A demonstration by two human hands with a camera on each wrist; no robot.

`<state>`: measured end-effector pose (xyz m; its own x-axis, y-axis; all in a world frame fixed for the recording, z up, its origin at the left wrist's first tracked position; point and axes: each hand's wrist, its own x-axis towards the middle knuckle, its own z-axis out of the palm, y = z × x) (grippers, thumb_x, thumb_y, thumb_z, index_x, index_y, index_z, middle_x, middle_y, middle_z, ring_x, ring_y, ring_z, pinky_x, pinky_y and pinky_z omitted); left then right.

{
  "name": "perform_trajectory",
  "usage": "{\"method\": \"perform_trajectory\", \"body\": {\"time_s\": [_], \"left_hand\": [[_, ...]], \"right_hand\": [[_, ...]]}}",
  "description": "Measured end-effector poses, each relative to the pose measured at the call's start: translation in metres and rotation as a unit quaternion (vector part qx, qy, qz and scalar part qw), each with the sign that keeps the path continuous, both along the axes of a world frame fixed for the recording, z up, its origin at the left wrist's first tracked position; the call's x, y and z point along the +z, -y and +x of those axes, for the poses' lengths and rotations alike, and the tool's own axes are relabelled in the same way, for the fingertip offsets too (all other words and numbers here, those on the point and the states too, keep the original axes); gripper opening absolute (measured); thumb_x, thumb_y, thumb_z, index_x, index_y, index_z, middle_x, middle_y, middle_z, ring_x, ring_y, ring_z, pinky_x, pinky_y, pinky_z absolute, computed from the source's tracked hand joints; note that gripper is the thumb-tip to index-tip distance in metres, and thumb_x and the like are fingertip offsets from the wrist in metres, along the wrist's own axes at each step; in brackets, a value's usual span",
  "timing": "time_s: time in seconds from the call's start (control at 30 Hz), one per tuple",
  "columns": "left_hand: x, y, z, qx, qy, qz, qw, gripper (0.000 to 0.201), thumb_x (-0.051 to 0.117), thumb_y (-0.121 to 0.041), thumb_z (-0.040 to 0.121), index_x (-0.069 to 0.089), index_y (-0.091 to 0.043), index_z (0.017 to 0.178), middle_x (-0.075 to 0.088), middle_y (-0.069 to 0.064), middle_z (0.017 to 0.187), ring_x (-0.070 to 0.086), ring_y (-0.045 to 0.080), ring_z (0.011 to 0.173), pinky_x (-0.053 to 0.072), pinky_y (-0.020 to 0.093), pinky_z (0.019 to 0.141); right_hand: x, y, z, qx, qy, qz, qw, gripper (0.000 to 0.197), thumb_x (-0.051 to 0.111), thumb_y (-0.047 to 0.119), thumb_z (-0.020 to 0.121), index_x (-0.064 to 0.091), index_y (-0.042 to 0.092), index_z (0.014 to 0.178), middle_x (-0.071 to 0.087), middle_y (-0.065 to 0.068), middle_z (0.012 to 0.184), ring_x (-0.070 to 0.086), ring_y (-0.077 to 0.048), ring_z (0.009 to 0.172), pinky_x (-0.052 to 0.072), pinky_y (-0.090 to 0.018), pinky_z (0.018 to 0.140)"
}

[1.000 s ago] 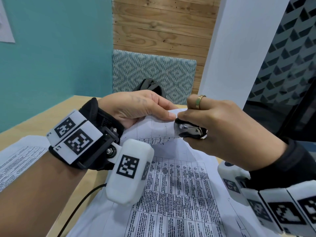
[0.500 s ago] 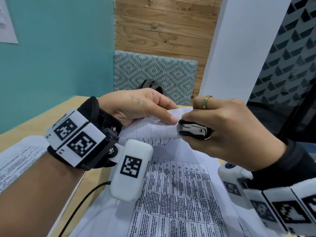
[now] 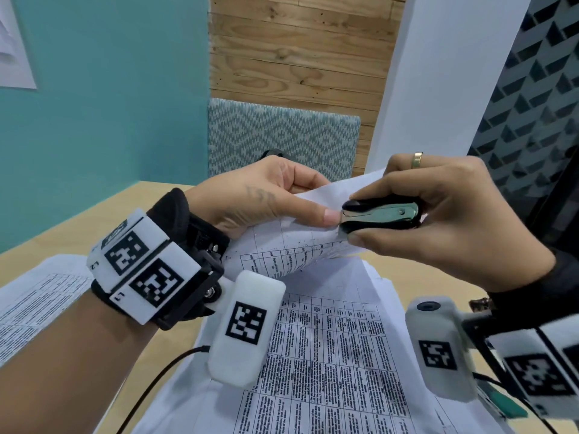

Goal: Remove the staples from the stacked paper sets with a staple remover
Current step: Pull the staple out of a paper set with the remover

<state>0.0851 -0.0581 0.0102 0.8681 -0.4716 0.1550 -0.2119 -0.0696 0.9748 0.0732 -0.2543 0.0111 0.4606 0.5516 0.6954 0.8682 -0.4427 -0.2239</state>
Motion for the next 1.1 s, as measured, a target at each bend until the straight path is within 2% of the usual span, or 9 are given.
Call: {"method": "perform_trajectory", "body": {"time_s": [0.17,0.33,0.5,0.63,0.8,0.87,0.93,1.0,1.1], "left_hand": [[0.0,0.001,0.0,0.012,0.037,0.009,0.999,0.022,0.073,0.001,0.063,0.07,-0.006,0.084,0.07,0.006,0.072,0.063,0.012,0.058,0.051,0.018,0.059],[-0.001,0.007,-0.003,0.052,0.094,0.018,0.994,0.023,0.069,-0.005,0.064,0.069,-0.006,0.087,0.07,0.009,0.075,0.061,0.014,0.063,0.05,0.02,0.062],[0.001,0.007,-0.004,0.1,0.13,0.073,0.984,0.02,0.072,-0.009,0.065,0.07,-0.01,0.084,0.071,0.008,0.074,0.06,0.014,0.062,0.048,0.024,0.063],[0.007,-0.009,0.0,0.141,0.146,0.123,0.971,0.025,0.07,-0.021,0.061,0.072,-0.012,0.084,0.073,0.011,0.082,0.061,0.014,0.062,0.049,0.029,0.063],[0.009,-0.014,0.002,0.127,0.145,0.143,0.971,0.021,0.079,-0.018,0.066,0.071,-0.011,0.084,0.073,0.012,0.084,0.065,0.015,0.064,0.054,0.028,0.063],[0.011,-0.017,0.002,0.129,0.153,0.15,0.968,0.015,0.078,-0.019,0.073,0.07,-0.012,0.083,0.073,0.012,0.084,0.066,0.018,0.066,0.054,0.034,0.068],[0.012,-0.021,0.002,0.123,0.163,0.158,0.966,0.019,0.078,-0.027,0.07,0.071,-0.013,0.082,0.073,0.012,0.084,0.065,0.019,0.068,0.053,0.035,0.07],[0.013,-0.022,0.002,0.119,0.18,0.165,0.962,0.023,0.073,-0.029,0.068,0.071,-0.012,0.082,0.073,0.013,0.083,0.064,0.018,0.066,0.052,0.034,0.068],[0.014,-0.022,0.002,0.112,0.195,0.163,0.961,0.018,0.078,-0.015,0.072,0.069,-0.007,0.085,0.073,0.014,0.084,0.064,0.018,0.068,0.052,0.036,0.071]], "right_hand": [[0.001,0.0,0.001,0.002,-0.018,0.022,1.0,0.026,0.08,0.028,0.061,0.075,0.012,0.081,0.056,0.008,0.062,0.051,-0.004,0.058,0.035,-0.01,0.055],[0.003,0.001,0.001,-0.004,-0.027,0.051,0.998,0.031,0.074,0.038,0.061,0.074,0.014,0.08,0.063,0.002,0.065,0.056,-0.011,0.061,0.042,-0.025,0.056],[0.0,0.0,0.003,-0.015,-0.087,0.086,0.992,0.03,0.081,0.032,0.055,0.075,0.012,0.076,0.064,0.011,0.063,0.057,-0.004,0.061,0.04,-0.015,0.06],[0.008,0.013,0.0,-0.064,-0.118,0.098,0.986,0.025,0.079,0.029,0.053,0.075,0.013,0.072,0.068,0.002,0.065,0.064,-0.021,0.064,0.048,-0.032,0.06],[0.003,0.011,0.003,-0.124,-0.155,-0.074,0.977,0.024,0.085,0.03,0.055,0.076,0.017,0.073,0.067,0.005,0.065,0.061,-0.005,0.062,0.049,-0.025,0.061],[0.001,0.012,0.004,-0.166,-0.177,-0.17,0.955,0.028,0.079,0.041,0.054,0.075,0.025,0.077,0.068,0.009,0.072,0.062,-0.002,0.068,0.051,-0.03,0.068],[0.0,0.015,0.006,-0.198,-0.21,-0.248,0.925,0.037,0.077,0.05,0.053,0.072,0.03,0.084,0.068,0.013,0.082,0.061,0.001,0.076,0.05,-0.03,0.076],[0.001,0.021,0.011,-0.213,-0.227,-0.264,0.913,0.037,0.077,0.05,0.056,0.071,0.033,0.089,0.066,0.014,0.086,0.059,0.001,0.082,0.049,-0.03,0.082],[0.008,0.037,0.015,-0.207,-0.264,-0.214,0.917,0.033,0.079,0.046,0.057,0.071,0.036,0.088,0.066,0.017,0.087,0.062,-0.001,0.083,0.05,-0.032,0.084]]}}
